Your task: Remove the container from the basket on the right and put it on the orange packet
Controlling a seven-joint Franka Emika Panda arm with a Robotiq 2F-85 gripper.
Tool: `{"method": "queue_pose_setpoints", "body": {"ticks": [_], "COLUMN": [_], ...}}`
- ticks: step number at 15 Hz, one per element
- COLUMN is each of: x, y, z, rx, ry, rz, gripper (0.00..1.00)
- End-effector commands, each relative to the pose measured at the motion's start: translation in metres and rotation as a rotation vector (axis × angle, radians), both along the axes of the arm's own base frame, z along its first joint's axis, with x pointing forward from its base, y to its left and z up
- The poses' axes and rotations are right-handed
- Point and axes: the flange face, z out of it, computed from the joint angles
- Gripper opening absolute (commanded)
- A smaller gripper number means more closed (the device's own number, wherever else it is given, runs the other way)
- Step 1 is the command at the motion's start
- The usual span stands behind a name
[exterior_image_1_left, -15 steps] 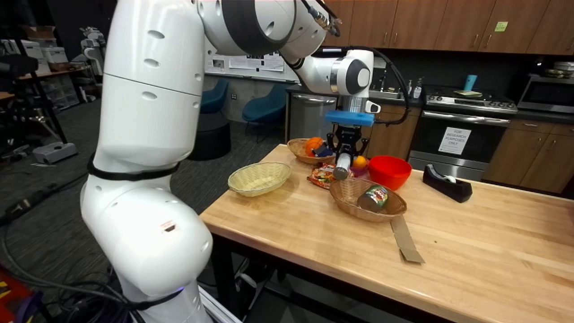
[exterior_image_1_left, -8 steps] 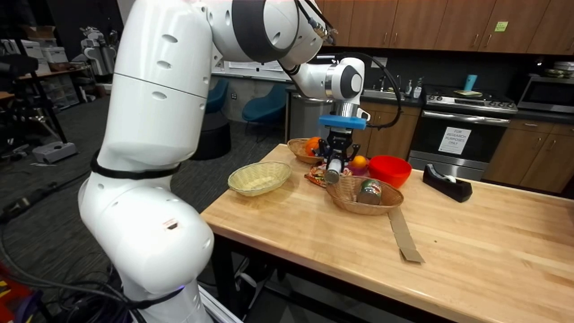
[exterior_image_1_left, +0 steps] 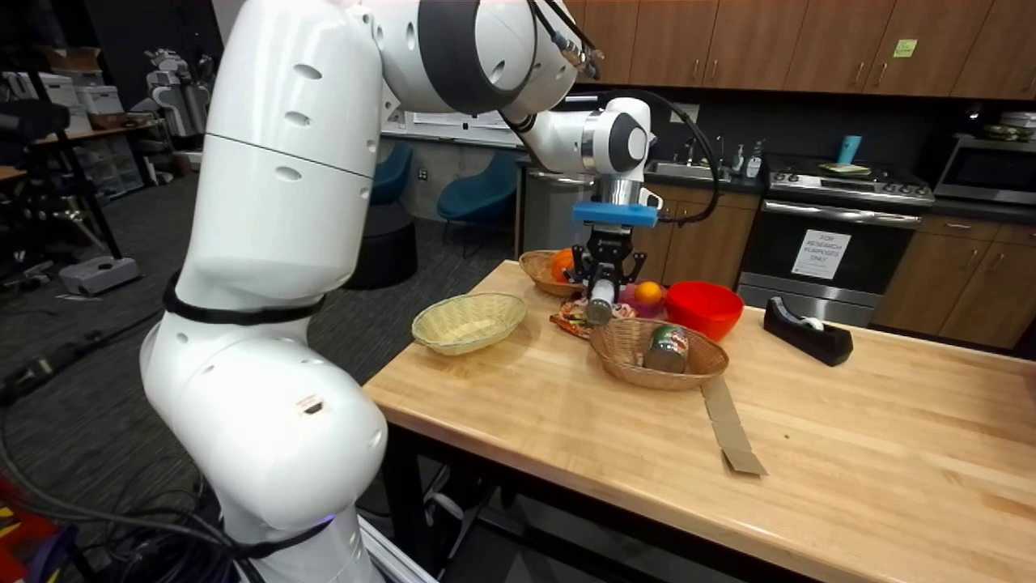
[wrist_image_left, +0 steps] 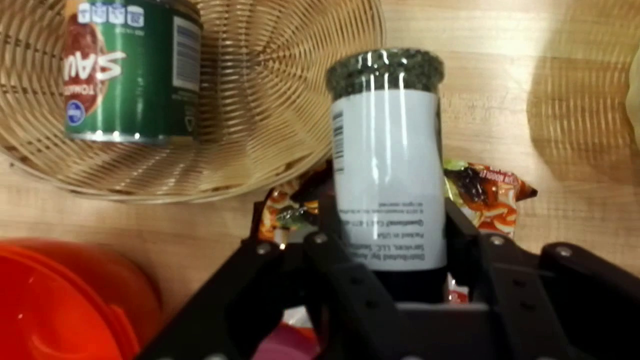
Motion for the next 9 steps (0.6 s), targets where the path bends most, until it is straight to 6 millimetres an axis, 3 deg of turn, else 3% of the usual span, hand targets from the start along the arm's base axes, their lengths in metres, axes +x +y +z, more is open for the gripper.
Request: {"method": "queue_pose_setpoints", "body": {"ticks": [1,4,9], "x": [0.009,0.007,-0.012], "y": [-0.008,-0.014,-0.006], "z": [0.031,0.023,-0.025], "rx": [-0.013,-0.021,-0.027], "ry": [-0.087,-0.096,-0.01], "rz": [-0.001,-0.025,-0.02], "gripper": [0.24,0.24,0.24]}}
